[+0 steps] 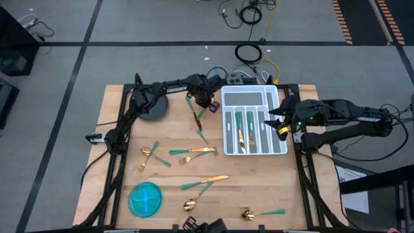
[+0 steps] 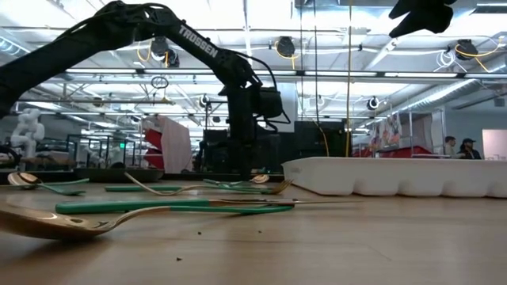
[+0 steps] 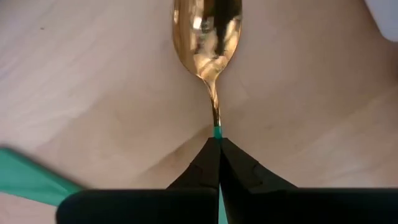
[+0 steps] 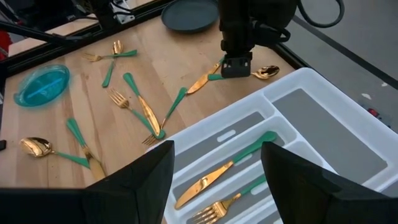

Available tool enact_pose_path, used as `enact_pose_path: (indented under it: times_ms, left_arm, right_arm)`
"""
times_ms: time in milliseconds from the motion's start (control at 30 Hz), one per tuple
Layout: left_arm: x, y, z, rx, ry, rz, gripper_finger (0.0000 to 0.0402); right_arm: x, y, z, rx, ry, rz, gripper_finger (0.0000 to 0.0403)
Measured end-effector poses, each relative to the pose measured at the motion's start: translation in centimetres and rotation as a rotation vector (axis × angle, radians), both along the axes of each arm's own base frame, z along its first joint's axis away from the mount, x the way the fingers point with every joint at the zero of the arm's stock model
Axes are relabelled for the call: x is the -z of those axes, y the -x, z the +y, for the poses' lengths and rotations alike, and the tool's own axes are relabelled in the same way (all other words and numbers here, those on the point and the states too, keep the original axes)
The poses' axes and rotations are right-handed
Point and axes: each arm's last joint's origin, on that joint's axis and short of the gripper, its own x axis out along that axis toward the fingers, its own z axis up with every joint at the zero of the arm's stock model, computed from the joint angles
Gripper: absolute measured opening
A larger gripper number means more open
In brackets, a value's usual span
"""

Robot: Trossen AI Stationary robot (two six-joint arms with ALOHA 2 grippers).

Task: Sort silverware
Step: Put the top center green spoon into the left slot of the white silverware tray

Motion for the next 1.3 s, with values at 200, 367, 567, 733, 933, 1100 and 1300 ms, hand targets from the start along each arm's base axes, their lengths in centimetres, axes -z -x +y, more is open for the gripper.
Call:
enact_pose_path:
  times_ms: [200, 367, 567, 733, 933, 1100, 1300]
  left_arm:
    - [-0.9, -0.2, -0.7, 0.016, -0.012, -0.005, 0.0001]
    - [-1.7, 0.0, -1.0, 0.019, -0.021, -0.004, 0.0001]
    - [-1.7, 0.4, -2.1, 0.047, 0.015, 0.070, 0.0000]
    - [-4.4, 0.7, -3.3, 0.084, -0.003, 0.036, 0.0000]
    - [-15.2, 3.6, -5.3, 0.144, -0.185, -0.210, 0.0000]
    - [-25.0, 8.8, -8.0, 0.139, -0.383, -0.495, 0.0002]
    - [-31.8, 14.8, -11.7, 0.172, -0.514, -0.723, 0.0030]
  right_arm:
    - [0.0, -0.1, 0.0, 0.001, 0.001, 0.003, 0.0235]
    - [0.0, -0.1, 0.0, 0.003, 0.002, 0.004, 0.0235]
    - [0.3, -0.2, -0.3, 0.105, 0.072, 0.038, 0.0235]
    - [1.0, -2.4, -1.5, 0.192, 0.217, 0.135, 0.0235]
    - [2.4, -7.0, -4.6, 0.226, 0.248, 0.177, 0.0235]
    - [4.3, -10.6, -9.8, 0.166, 0.212, 0.142, 0.0235]
    - [7.0, -14.2, -17.3, 0.136, 0.056, 0.205, 0.0235]
